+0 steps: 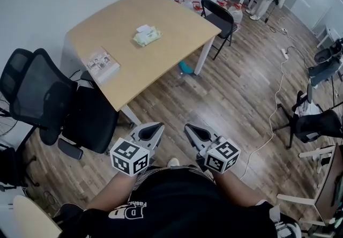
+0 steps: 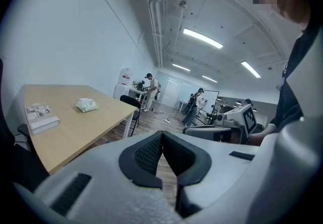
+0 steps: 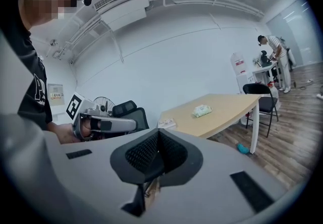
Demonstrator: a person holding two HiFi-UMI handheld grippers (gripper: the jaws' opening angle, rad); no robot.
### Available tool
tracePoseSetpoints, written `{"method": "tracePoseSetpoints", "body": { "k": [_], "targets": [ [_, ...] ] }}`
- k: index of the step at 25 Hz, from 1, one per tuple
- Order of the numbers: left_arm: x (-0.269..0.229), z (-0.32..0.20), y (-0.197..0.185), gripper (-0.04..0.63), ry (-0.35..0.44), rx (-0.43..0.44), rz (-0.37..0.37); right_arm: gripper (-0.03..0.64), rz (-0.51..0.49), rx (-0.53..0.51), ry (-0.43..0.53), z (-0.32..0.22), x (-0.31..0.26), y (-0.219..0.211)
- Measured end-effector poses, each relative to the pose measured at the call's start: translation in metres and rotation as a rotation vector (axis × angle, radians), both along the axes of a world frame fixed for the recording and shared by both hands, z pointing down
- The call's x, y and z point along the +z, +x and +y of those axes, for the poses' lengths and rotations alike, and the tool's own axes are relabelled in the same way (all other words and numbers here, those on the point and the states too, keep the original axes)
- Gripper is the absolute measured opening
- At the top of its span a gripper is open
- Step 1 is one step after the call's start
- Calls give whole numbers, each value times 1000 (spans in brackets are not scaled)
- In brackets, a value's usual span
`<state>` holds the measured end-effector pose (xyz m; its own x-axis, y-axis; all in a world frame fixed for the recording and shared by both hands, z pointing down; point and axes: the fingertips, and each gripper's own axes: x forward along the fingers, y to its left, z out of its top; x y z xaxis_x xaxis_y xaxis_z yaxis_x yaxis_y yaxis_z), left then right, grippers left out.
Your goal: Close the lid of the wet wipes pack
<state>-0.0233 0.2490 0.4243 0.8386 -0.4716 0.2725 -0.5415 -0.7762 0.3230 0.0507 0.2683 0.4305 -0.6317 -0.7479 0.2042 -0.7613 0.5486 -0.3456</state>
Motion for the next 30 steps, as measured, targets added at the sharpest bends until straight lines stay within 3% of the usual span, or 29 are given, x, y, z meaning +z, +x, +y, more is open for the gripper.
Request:
{"method": "tracePoseSetpoints", "body": {
  "k": [4,16,30],
  "targets": [
    [3,-3,19,18,-5,18,-7,0,-18,13,-17,-5,8,14],
    [19,-34,14,18,-57,-15,-25,0,-18,-1,-53,-33,17,19],
    [28,-141,16,18,-76,-17,-25,0,8,-30,-84,-130,27,18]
  ]
}}
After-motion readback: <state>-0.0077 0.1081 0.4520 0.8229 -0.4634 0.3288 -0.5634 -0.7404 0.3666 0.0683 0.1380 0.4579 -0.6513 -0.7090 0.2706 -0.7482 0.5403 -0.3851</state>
